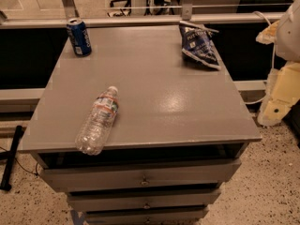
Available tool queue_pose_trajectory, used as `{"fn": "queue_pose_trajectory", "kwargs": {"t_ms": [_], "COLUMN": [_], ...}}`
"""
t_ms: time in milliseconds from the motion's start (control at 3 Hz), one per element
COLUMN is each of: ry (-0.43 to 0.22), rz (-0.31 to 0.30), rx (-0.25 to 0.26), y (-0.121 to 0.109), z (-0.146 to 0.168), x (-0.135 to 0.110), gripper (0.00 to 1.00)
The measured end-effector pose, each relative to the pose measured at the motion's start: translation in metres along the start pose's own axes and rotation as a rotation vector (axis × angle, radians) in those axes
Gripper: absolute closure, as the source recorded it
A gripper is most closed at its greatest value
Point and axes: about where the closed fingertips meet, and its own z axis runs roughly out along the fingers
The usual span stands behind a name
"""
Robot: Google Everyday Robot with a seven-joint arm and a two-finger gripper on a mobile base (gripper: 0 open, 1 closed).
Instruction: Move blue chip bag near pepsi can
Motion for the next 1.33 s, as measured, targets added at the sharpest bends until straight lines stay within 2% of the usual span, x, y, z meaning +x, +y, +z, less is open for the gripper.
{"fn": "queue_pose_trajectory", "kwargs": {"t_ms": [333,667,1000,1333], "ry": [0.000,-0.011,-0.034,-0.093], "rz": [0.000,0.010,0.020,0.030], "rx": [0.000,0.029,0.096,0.178], "y": [0.000,-0.009,-0.044,-0.095], "z": [0.000,0.004,0.021,0.043], "x": [0.000,0.002,0.012,0.016], "gripper": [0.00,0.00,0.00,0.00]}}
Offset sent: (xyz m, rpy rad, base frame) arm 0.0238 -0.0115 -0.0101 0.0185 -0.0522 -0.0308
